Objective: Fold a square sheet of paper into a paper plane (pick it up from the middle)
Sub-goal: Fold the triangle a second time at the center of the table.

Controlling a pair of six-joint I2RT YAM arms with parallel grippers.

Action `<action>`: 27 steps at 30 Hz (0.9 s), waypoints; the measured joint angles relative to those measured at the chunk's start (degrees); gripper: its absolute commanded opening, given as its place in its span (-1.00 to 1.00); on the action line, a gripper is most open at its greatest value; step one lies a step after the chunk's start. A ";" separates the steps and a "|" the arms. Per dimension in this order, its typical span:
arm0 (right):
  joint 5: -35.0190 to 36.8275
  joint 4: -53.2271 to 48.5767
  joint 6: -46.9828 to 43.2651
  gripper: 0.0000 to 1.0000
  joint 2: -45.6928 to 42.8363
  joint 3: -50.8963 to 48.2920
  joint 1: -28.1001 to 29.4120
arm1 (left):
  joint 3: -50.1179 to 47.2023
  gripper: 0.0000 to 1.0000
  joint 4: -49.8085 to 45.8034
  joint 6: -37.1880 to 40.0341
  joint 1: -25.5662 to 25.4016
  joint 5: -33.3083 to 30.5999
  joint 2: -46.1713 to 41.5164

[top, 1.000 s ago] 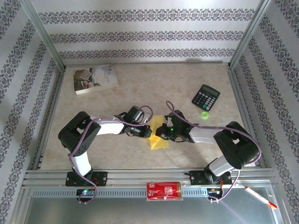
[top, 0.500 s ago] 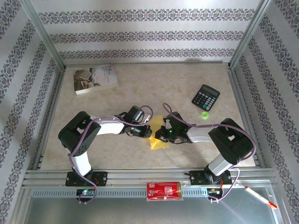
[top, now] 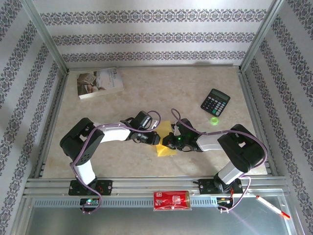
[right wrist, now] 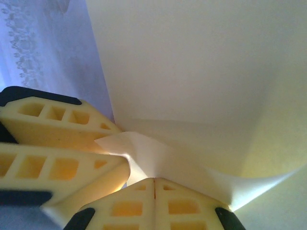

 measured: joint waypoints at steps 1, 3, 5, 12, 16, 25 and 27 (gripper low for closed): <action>0.00 0.24 0.20 -0.91 0.00 -0.15 0.00 | -0.61 -0.36 -0.35 -0.46 -0.04 -0.85 -1.16; 0.00 0.76 0.68 -0.91 0.00 -0.35 0.00 | -2.64 -0.33 -0.76 -1.66 -0.04 -2.16 -4.28; 0.02 1.27 1.11 -0.92 0.00 -0.61 0.00 | -4.87 -0.34 -1.16 -3.08 -0.28 -2.91 -8.02; 0.72 3.21 3.26 -0.92 0.42 -0.92 0.50 | -8.46 -0.99 -0.74 -8.15 -4.33 -2.12 -14.97; 1.57 4.94 4.94 -0.92 1.03 -0.92 1.05 | -9.44 -1.00 1.25 -10.36 -6.08 0.09 -13.25; 2.71 8.02 7.32 -0.92 2.32 -0.90 1.90 | -9.03 -1.00 3.50 -11.50 -6.54 2.29 -6.34; 2.71 8.35 7.34 -0.92 2.45 -0.90 1.90 | -8.81 -1.00 3.52 -11.50 -6.54 2.29 -6.21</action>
